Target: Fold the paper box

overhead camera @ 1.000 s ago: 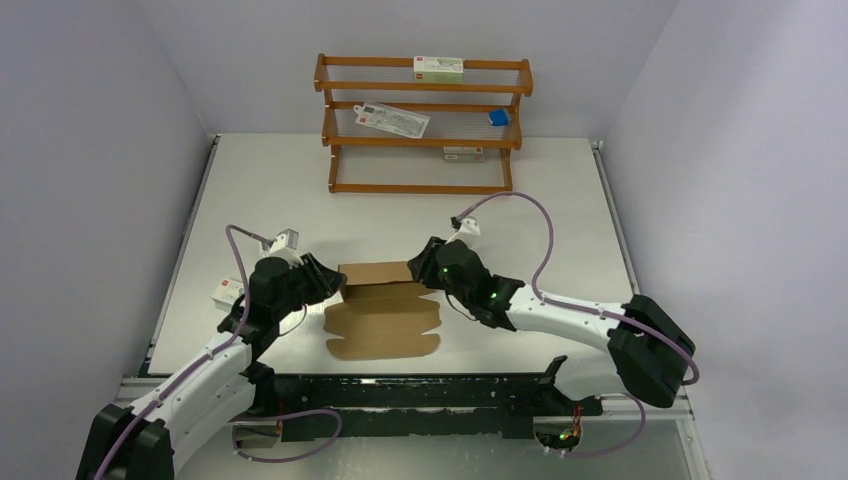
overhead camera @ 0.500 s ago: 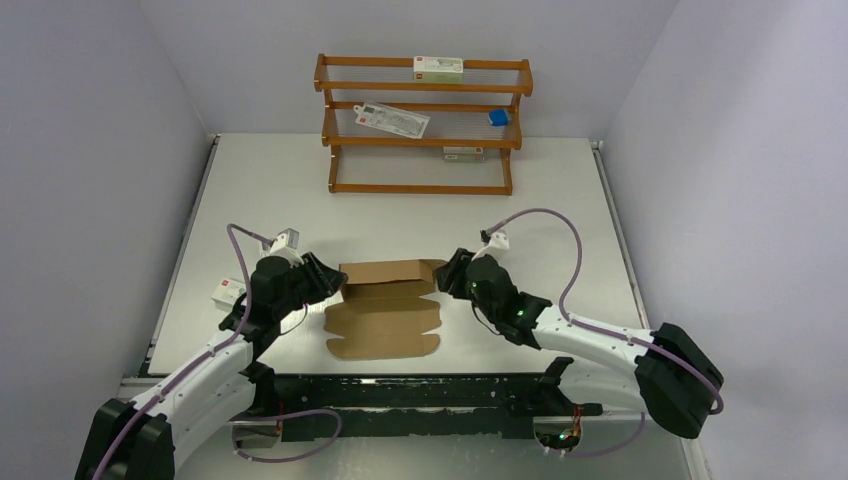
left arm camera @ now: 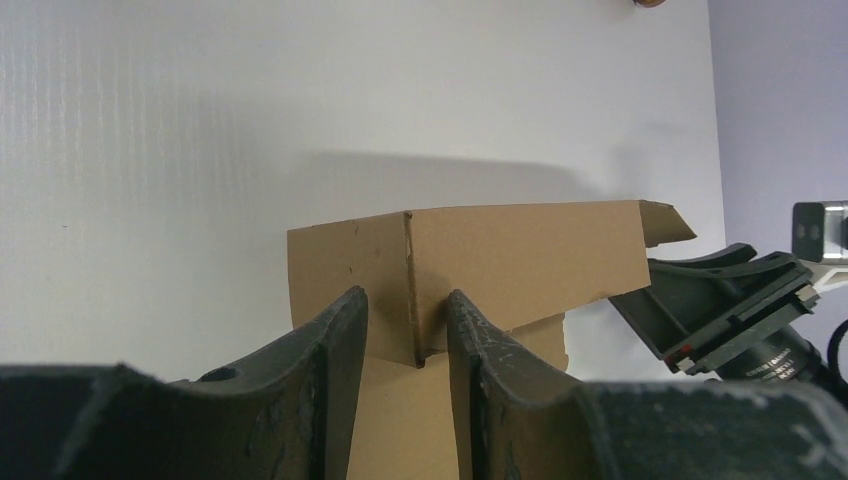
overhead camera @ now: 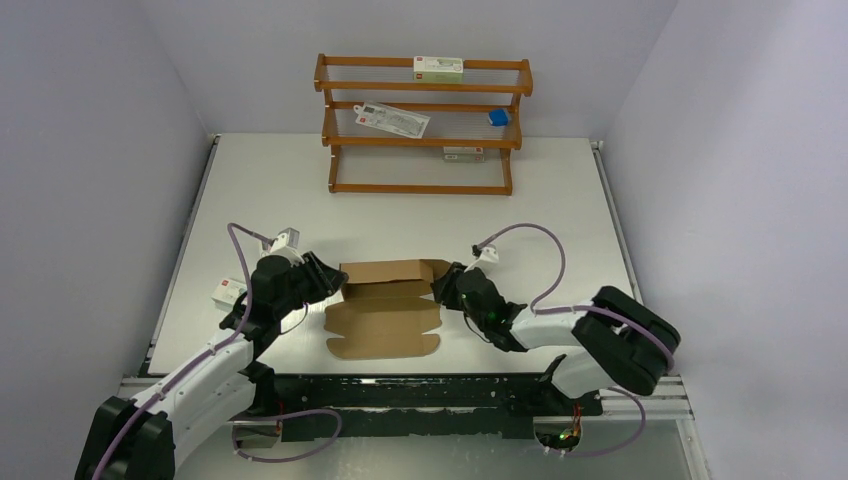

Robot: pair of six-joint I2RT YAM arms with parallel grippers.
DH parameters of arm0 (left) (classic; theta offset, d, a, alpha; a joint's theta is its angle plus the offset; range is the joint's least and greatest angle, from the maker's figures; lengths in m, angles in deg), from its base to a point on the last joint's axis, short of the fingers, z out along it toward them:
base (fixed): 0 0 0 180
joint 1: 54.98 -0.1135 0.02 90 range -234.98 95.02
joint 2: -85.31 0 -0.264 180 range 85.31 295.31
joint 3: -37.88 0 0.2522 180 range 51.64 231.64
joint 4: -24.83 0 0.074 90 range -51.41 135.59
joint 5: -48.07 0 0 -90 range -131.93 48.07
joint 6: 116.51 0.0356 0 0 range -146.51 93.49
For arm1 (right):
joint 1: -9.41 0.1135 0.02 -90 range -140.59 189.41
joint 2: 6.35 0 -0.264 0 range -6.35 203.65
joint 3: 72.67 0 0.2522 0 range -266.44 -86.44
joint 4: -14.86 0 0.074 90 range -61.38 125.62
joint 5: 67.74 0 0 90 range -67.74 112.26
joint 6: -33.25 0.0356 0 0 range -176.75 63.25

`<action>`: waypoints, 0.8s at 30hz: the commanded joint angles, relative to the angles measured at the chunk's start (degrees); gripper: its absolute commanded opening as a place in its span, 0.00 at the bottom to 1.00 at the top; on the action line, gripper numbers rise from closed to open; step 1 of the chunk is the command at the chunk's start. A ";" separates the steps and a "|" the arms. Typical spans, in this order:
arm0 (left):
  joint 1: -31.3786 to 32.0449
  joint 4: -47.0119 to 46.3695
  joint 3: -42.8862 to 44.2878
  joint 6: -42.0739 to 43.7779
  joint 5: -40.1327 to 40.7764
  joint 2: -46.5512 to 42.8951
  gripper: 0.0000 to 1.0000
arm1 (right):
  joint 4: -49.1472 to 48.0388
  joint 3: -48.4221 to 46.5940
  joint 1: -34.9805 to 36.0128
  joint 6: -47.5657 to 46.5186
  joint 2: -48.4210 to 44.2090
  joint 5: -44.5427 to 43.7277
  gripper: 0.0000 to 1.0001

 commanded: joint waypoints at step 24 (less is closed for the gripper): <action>0.17 1.72 0.43 -0.40 -1.13 -0.75 0.40 | -29.76 -0.24 5.72 -11.65 12.83 4.77 0.31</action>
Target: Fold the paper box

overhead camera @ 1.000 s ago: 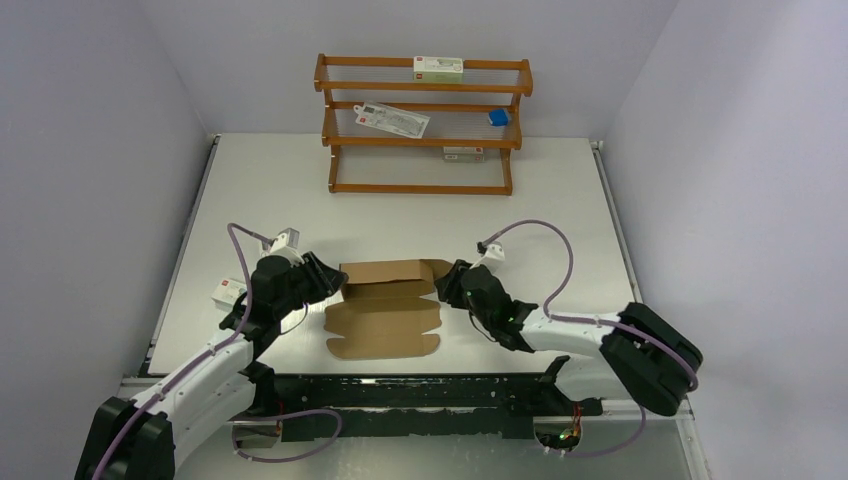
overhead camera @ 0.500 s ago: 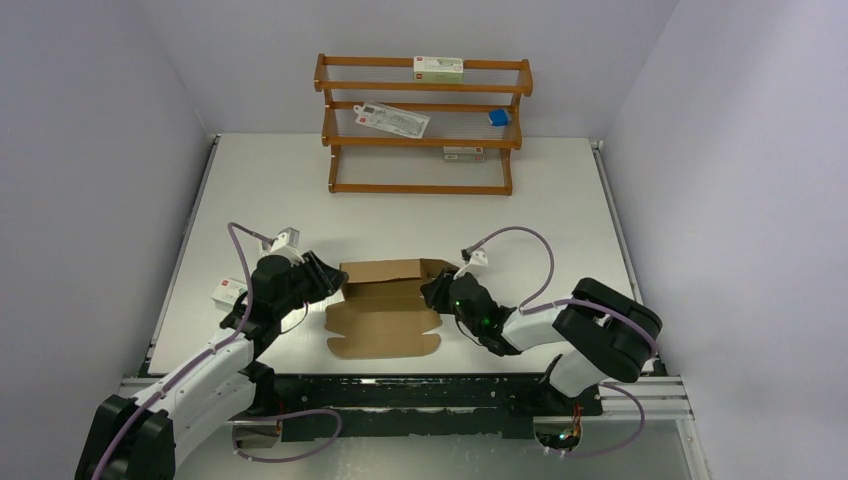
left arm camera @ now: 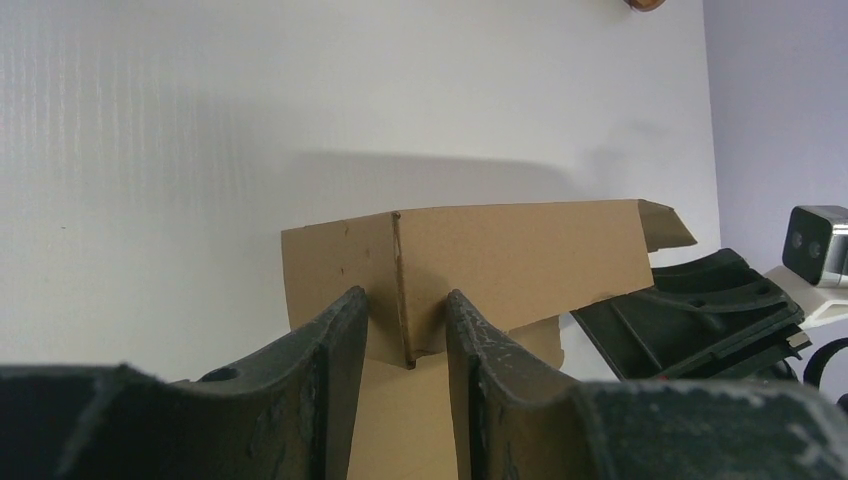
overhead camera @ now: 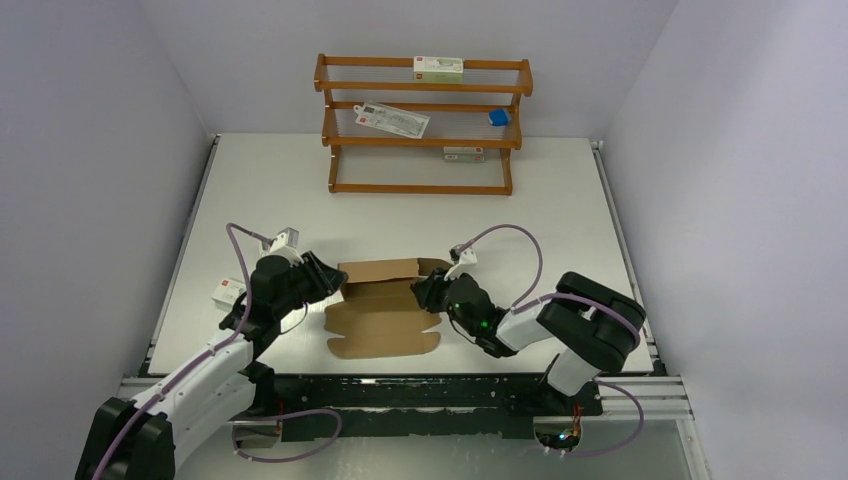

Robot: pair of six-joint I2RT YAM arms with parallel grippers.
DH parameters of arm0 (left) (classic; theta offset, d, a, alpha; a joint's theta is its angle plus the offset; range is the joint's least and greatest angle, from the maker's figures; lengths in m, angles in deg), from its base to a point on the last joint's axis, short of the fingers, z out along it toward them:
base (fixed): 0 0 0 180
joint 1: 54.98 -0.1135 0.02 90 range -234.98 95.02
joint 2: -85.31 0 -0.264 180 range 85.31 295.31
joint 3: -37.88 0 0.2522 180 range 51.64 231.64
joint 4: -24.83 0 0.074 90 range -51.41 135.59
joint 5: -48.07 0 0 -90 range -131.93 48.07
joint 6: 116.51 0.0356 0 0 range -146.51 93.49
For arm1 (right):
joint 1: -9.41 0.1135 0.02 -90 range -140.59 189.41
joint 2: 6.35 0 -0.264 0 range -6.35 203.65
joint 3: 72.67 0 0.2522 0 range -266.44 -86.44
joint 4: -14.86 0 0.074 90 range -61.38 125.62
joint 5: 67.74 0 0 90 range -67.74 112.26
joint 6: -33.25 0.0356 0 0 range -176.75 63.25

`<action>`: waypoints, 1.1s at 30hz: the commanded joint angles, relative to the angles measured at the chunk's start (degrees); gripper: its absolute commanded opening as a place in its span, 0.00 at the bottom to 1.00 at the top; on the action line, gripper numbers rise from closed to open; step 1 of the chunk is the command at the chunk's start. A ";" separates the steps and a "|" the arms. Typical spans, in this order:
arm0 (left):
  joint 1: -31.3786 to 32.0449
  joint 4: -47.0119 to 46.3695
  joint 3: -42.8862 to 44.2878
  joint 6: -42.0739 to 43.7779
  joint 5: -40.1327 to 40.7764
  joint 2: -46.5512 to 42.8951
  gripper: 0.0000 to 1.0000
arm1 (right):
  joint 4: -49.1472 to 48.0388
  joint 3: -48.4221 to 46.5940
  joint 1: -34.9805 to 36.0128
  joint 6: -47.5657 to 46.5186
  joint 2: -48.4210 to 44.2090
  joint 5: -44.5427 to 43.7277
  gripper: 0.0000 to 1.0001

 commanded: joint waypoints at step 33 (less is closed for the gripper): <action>0.21 10.37 6.07 6.88 6.50 0.07 0.41 | 50.34 -10.93 0.29 -25.16 -31.22 -12.50 0.69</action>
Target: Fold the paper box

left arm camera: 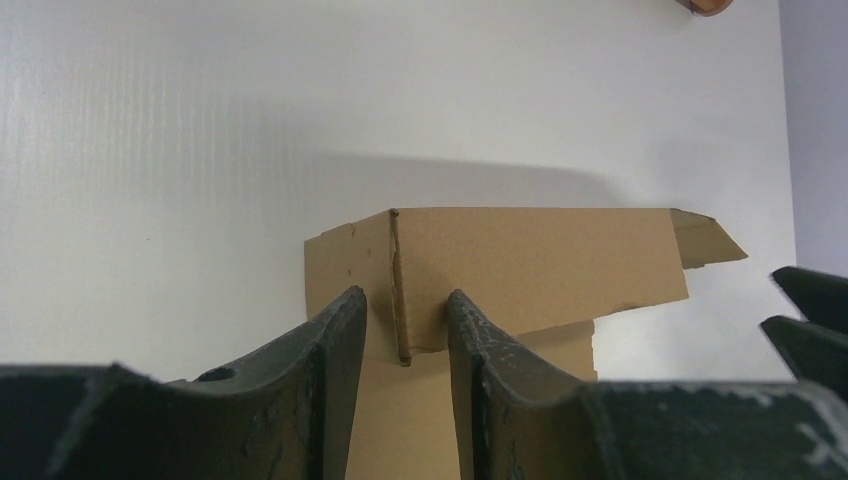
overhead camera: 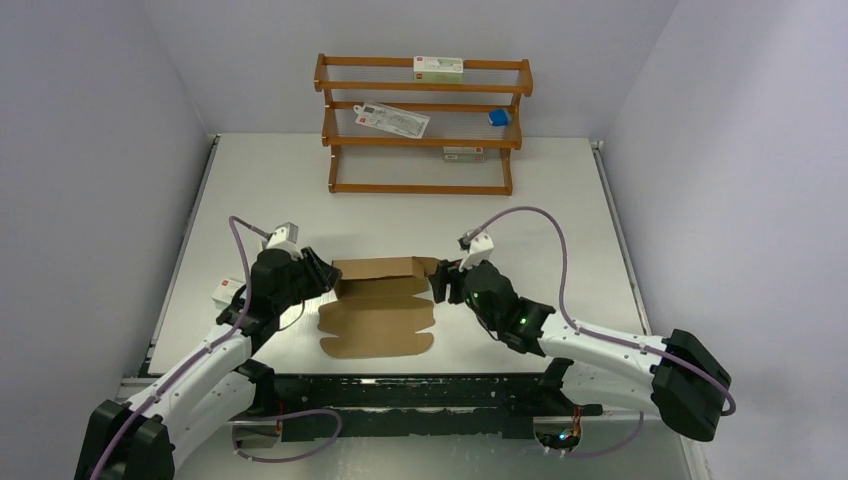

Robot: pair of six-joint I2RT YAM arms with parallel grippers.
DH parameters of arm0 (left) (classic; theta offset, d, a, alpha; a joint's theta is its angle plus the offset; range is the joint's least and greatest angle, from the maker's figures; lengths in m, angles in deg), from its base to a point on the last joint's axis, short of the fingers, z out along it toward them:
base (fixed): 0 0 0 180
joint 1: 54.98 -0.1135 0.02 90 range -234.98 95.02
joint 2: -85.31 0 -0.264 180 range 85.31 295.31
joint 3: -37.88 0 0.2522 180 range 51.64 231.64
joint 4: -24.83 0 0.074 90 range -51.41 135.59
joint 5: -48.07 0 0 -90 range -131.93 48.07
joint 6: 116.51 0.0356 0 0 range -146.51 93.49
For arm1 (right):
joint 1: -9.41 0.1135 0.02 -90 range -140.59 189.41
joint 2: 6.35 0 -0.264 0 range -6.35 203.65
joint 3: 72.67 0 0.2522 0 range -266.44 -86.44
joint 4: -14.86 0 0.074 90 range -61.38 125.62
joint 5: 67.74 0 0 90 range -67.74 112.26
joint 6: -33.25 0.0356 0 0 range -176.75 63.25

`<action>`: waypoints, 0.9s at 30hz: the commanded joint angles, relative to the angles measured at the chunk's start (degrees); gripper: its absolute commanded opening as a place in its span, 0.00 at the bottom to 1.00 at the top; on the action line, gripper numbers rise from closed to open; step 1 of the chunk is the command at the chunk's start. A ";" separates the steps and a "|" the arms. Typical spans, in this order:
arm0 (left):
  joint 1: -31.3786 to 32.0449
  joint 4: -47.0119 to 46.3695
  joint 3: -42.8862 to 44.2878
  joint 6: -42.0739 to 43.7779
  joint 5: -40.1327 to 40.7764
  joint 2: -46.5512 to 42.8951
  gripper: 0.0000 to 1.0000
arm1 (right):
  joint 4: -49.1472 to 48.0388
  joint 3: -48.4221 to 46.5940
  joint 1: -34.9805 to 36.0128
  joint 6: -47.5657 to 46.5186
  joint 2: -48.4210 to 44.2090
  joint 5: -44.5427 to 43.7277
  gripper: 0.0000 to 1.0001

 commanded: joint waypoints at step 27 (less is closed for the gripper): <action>0.21 3.59 3.41 3.22 0.62 1.76 0.42 | 16.33 -24.84 -13.28 -38.25 25.48 27.16 0.59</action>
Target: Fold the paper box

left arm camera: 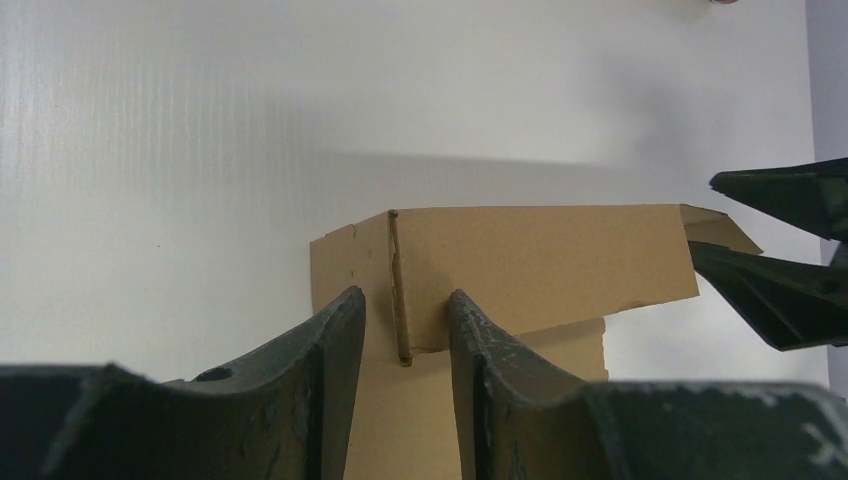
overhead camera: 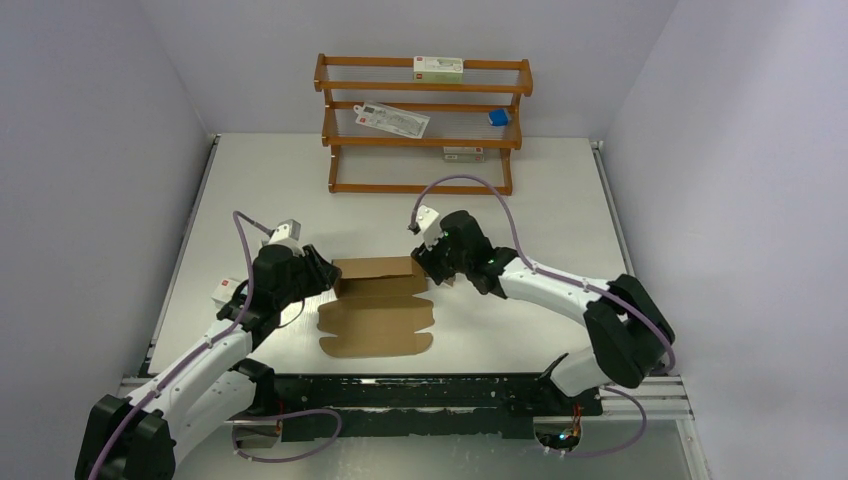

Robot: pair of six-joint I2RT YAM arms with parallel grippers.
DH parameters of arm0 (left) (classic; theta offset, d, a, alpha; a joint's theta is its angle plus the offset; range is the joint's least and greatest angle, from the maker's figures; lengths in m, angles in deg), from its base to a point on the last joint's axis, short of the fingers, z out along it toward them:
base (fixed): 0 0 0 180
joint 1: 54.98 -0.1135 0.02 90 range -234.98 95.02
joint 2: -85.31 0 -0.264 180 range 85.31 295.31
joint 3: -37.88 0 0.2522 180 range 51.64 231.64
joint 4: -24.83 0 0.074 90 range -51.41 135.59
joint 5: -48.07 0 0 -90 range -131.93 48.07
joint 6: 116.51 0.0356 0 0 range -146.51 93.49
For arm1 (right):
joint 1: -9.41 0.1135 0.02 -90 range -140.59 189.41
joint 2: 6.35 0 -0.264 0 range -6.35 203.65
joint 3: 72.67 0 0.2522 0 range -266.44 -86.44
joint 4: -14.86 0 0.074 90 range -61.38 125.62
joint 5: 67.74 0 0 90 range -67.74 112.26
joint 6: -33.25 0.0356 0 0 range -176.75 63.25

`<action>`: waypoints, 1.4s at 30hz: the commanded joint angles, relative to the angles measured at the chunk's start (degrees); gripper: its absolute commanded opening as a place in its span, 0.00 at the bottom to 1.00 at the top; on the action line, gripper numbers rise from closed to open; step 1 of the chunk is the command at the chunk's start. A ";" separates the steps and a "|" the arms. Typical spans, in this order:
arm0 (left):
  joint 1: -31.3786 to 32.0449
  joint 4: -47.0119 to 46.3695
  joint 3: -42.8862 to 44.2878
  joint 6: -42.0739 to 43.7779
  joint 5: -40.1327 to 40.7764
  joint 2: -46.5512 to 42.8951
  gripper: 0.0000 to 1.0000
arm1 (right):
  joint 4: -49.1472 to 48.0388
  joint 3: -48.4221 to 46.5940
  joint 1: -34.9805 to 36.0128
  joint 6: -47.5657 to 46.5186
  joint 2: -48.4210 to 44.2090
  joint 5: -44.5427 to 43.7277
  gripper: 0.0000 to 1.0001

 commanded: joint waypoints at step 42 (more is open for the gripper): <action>0.21 0.00 -0.03 -1.87 -4.54 -2.15 0.42 | -2.40 -0.31 3.94 21.69 2.11 -6.05 0.11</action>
